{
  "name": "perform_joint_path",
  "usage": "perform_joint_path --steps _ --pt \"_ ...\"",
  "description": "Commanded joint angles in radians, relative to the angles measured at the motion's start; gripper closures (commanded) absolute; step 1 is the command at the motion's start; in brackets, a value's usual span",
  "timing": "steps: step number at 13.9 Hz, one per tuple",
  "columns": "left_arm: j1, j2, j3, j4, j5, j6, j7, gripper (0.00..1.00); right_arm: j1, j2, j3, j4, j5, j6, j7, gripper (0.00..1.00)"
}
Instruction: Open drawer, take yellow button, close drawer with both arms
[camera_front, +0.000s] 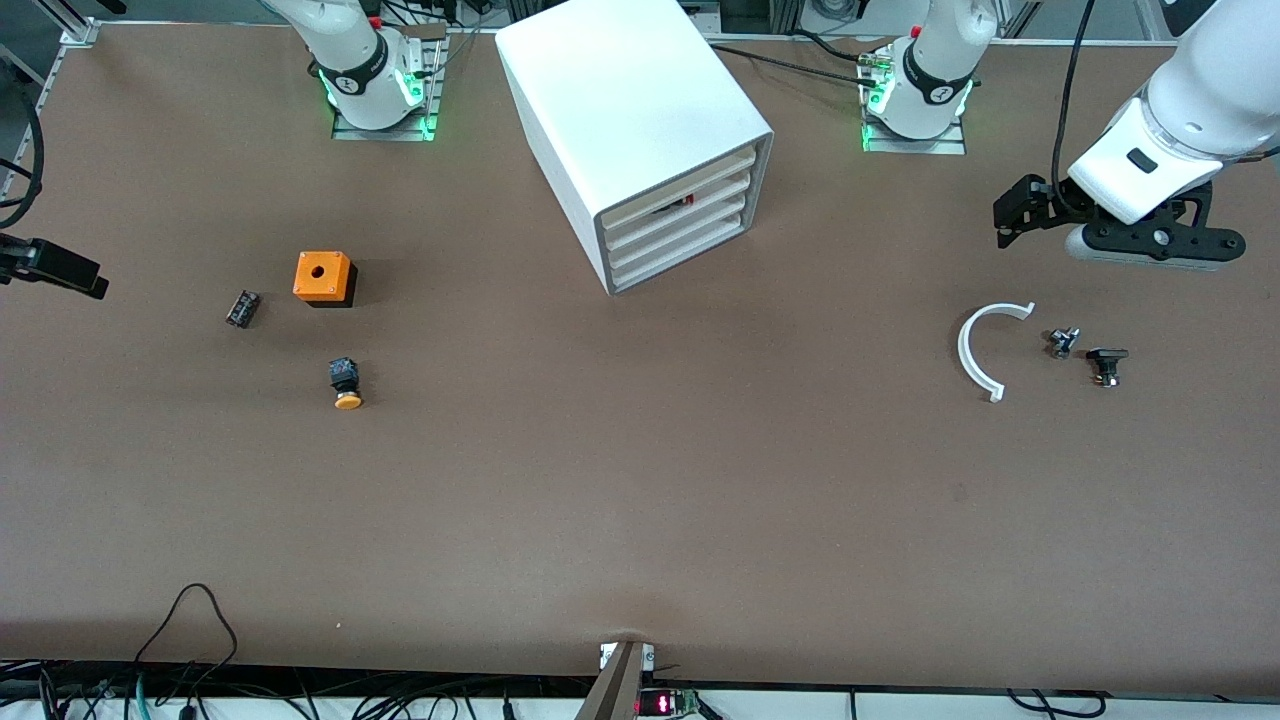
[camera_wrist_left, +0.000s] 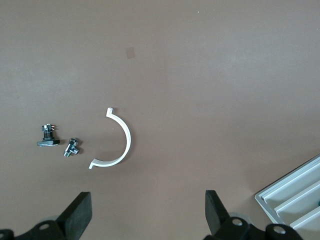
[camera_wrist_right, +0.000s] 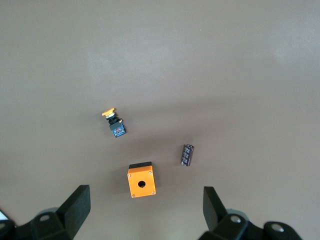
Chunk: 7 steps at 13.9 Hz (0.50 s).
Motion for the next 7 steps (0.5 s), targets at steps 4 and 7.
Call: perform_joint_path --steps 4,7 --pt "0.006 0.022 0.002 0.037 0.006 -0.028 -0.011 0.0 -0.001 -0.139 0.003 -0.169 0.011 0.061 -0.079 0.0" --pt "0.008 0.027 0.002 0.051 0.003 -0.028 -0.009 0.0 -0.001 -0.167 -0.003 -0.209 0.046 0.072 -0.077 0.0"
